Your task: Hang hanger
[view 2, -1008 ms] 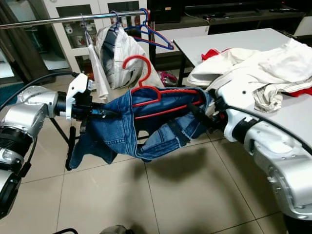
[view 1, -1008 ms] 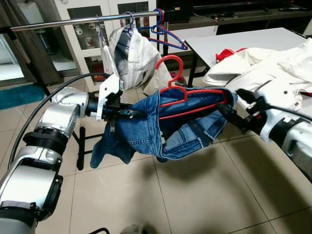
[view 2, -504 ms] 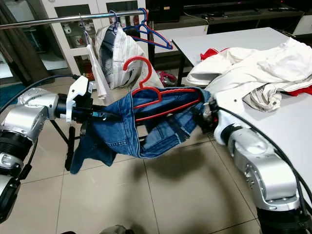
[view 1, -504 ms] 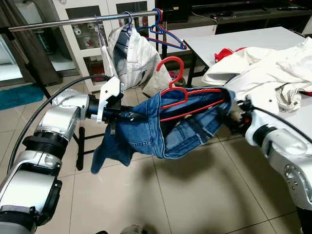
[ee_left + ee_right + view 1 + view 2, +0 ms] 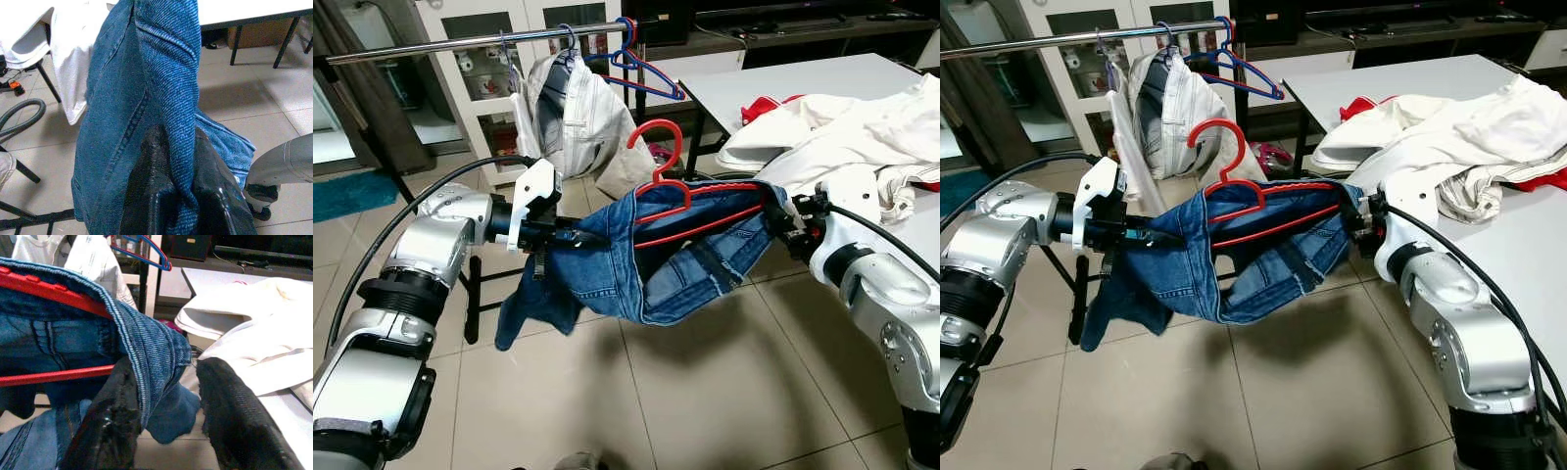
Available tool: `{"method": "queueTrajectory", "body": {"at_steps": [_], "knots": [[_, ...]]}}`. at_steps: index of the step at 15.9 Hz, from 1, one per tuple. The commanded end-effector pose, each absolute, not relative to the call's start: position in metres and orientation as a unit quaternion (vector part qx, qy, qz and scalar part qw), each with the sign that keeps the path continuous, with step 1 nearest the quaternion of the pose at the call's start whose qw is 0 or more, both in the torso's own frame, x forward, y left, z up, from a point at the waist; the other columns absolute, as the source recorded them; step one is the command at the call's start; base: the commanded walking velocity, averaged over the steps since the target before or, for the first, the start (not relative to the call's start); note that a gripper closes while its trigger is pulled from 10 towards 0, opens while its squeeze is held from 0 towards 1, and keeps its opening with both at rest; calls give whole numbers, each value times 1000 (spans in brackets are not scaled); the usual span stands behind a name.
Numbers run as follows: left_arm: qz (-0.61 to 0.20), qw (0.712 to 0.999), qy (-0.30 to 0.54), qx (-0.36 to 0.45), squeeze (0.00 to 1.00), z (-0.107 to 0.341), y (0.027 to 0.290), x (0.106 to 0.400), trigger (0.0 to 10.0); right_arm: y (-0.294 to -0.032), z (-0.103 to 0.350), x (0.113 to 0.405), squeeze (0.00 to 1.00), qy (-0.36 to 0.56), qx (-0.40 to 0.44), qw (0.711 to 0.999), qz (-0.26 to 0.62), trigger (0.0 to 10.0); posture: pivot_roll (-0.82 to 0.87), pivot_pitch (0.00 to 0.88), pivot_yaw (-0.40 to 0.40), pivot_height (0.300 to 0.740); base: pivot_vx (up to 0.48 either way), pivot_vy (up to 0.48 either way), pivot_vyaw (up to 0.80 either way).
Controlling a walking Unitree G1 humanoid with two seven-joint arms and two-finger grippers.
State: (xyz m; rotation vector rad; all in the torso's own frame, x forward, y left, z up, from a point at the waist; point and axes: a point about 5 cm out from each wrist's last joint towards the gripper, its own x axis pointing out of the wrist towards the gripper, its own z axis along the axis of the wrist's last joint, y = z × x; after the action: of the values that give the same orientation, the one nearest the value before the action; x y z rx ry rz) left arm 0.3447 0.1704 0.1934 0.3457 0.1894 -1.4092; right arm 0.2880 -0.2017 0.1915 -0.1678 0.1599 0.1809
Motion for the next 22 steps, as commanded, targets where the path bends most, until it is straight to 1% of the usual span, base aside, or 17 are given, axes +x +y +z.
{"method": "queueTrajectory", "body": {"at_steps": [1, 8, 11, 12, 13, 14, 15, 17, 18, 19, 20, 22], "knots": [[-643, 745, 69, 165, 0, 203, 175, 344, 0, -203, 195, 290, 0, 66, -76, 991, 86, 0, 19, 0, 73, 740, 0, 0, 0], [-639, 747, 73, 165, 0, 204, 177, 344, 0, -205, 197, 293, 0, 58, -74, 992, 86, 0, 21, 0, 75, 740, 0, 0, 0], [-625, 752, 92, 186, 0, 197, 177, 347, 0, -204, 204, 293, 0, 41, -57, 993, 94, 0, 22, 0, 80, 740, 0, 0, 0], [-595, 761, 135, 218, 0, 182, 179, 350, 0, -202, 214, 292, 0, 22, -28, 994, 105, 0, 19, 0, 83, 740, 0, 0, 0], [-574, 769, 160, 232, 0, 175, 182, 352, 0, -202, 219, 291, 0, 15, -20, 994, 108, 0, 14, 0, 88, 740, 0, 0, 0], [-548, 780, 187, 235, 0, 167, 184, 355, 0, -202, 224, 290, 0, 8, -14, 994, 111, 0, 10, 0, 92, 740, 0, 0, 0], [-539, 787, 195, 228, 0, 164, 184, 356, 0, -203, 226, 289, 0, 5, -12, 994, 111, 0, 10, 0, 92, 740, 0, 0, 0], [-522, 789, 224, 234, 0, 154, 183, 357, 0, -208, 231, 288, 0, -2, -8, 995, 104, 0, 5, 0, 96, 740, 0, 0, 0], [-476, 815, 225, 243, 0, 151, 183, 364, 0, -207, 233, 286, 0, -3, -4, 994, 108, 0, 3, 0, 98, 740, 0, 0, 0], [-453, 828, 221, 247, 0, 152, 182, 368, 0, -206, 233, 286, 0, -2, -3, 994, 111, 0, 3, 0, 98, 740, 0, 0, 0], [-424, 848, 213, 238, 0, 153, 180, 374, 0, -202, 235, 283, 0, -2, 0, 993, 120, 0, 6, 0, 93, 740, 0, 0, 0], [-424, 853, 209, 222, 0, 151, 172, 375, 0, -196, 238, 278, 0, -3, 13, 991, 132, 0, 5, 0, 95, 740, 0, 0, 0]]}}
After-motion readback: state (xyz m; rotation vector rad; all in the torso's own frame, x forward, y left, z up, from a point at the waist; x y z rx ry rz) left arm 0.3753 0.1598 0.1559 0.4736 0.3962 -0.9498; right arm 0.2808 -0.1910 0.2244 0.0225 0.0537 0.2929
